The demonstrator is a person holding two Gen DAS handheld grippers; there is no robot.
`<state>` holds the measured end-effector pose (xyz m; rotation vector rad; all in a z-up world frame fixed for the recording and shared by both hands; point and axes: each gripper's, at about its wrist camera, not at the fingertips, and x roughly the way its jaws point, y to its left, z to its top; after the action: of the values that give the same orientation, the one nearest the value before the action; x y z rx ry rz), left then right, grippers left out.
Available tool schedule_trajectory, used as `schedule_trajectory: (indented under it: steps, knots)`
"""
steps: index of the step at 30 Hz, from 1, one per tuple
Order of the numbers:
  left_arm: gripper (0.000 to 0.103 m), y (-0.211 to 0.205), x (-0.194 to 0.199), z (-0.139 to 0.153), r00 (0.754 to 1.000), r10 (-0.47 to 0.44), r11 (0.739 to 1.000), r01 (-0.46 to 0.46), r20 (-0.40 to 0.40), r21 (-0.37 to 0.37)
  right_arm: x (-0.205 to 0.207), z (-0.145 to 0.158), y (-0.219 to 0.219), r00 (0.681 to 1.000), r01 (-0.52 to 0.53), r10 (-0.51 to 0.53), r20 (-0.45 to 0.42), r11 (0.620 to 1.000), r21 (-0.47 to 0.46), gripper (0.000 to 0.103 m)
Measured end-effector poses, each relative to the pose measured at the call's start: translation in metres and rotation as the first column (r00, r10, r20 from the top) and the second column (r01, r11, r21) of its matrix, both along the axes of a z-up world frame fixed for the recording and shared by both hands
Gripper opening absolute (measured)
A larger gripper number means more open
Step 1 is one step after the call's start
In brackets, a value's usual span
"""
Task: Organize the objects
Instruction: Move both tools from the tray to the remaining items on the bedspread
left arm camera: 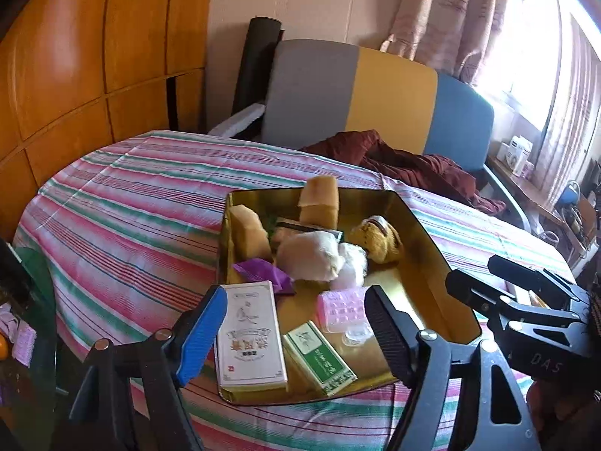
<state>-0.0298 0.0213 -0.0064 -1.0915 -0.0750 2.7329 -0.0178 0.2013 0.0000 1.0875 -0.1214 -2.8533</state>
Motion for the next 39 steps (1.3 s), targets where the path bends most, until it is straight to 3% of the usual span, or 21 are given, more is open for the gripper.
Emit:
schedule_trajectory:
  steps: [11,21,26,36,39]
  knots:
    - [0.077,0.029,0.002,-0.001,0.996,-0.089,0.995,0.090,0.012,-0.043,0.015,-0.012,0.057,0.991,0.126,-0.124,0.048,0.992,-0.030,0.080]
    - [0.076,0.073,0.006,0.002,0.972,-0.236,0.970,0.236,0.019,-0.061,0.041,-0.027,0.150,0.940,0.324,-0.315,0.131,0.945,-0.054,0.080]
    - [0.076,0.099,0.009,0.001,0.951,-0.307,0.948,0.309,0.033,-0.077,0.061,-0.024,0.211,0.886,0.445,-0.434,0.161,0.895,-0.035,0.080]
    - [0.076,0.159,0.012,0.003,0.893,-0.446,0.886,0.451,0.066,-0.105,0.101,-0.024,0.344,0.717,0.685,-0.663,0.213,0.728,-0.041,0.081]
    - [0.076,0.185,0.011,0.004,0.866,-0.495,0.859,0.501,0.076,-0.104,0.108,-0.030,0.372,0.674,0.735,-0.710,0.206,0.672,-0.087,0.081]
